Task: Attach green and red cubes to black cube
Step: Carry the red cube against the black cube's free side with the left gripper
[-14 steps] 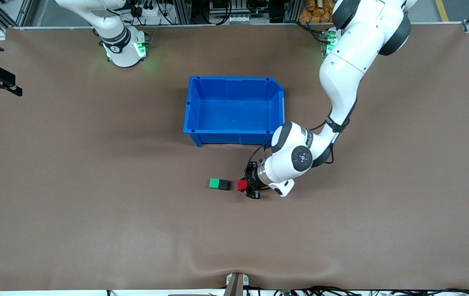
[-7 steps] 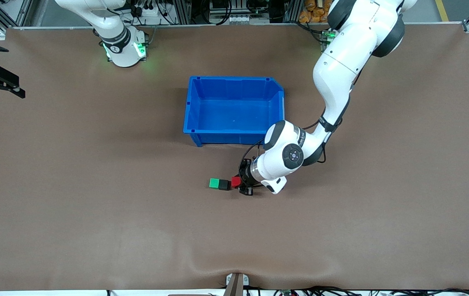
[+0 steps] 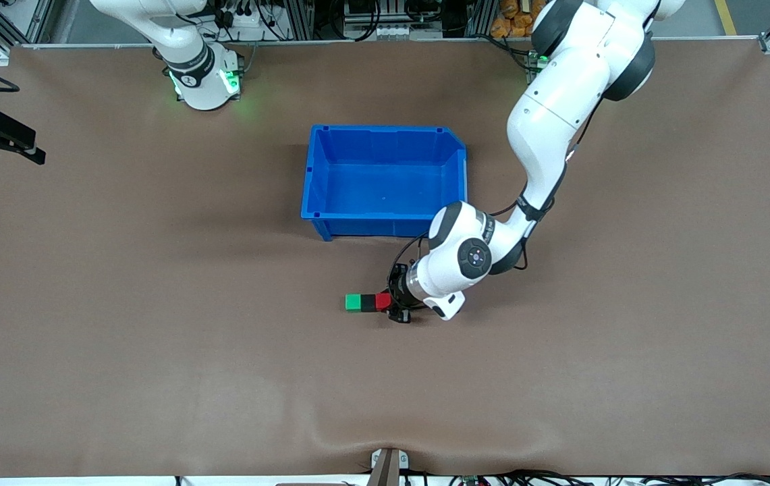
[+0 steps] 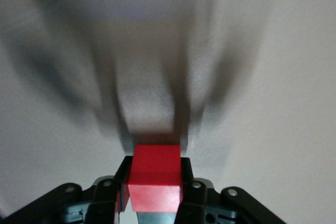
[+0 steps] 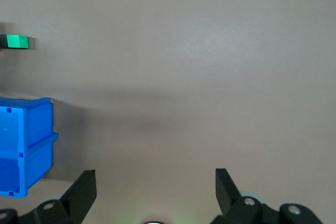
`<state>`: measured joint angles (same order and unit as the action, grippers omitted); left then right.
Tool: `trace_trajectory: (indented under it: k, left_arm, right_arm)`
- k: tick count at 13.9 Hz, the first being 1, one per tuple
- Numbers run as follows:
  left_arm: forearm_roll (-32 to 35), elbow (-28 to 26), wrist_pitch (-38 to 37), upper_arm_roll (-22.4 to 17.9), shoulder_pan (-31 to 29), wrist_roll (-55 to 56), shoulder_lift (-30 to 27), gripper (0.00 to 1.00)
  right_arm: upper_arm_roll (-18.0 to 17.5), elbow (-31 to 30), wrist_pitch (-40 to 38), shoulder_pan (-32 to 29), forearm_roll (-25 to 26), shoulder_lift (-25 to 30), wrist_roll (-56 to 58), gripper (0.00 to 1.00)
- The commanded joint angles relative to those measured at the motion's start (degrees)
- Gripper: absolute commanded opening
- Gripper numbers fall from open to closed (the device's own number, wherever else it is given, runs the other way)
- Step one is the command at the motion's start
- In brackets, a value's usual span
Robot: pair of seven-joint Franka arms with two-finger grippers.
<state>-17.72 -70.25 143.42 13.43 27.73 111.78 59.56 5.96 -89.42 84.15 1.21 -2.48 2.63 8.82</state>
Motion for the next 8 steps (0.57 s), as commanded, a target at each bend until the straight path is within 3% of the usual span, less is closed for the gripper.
trace_trajectory:
  k: [1,4,5,6,7,8]
  left_arm:
    - [-1.00,2.31,0.63,-0.77,1.10,0.19,1.79,0.00]
    - [-0.74,1.61,0.02,-0.86,1.19,0.28,1.26,0.00]
    - [-0.57,1.61,-0.16,-0.86,0.93,0.28,1.00,0.23]
    - [0.22,1.61,-1.38,-0.86,0.84,0.19,0.74,0.84]
    - [2.14,1.69,-3.48,-0.95,0.83,-0.33,-0.22,1.00]
    - [3.81,1.70,-4.54,-0.86,0.57,-0.69,-1.80,1.00]
  right_arm:
    - [0.37,0.65,-0.65,-0.42,-0.07,-1.13,-1.09,1.00]
    - [0.54,0.91,-0.56,-0.77,0.99,-1.22,-1.09,1.00]
    - [0.54,0.91,-0.65,-1.03,0.90,-1.22,-1.09,1.00]
    - [0.46,0.91,-0.74,-0.95,0.90,-1.31,-1.43,1.00]
    - [0.46,0.91,-0.83,-0.77,0.99,-1.22,-3.70,1.00]
    - [0.46,0.91,-0.74,-0.60,1.07,-1.31,-6.51,1.00]
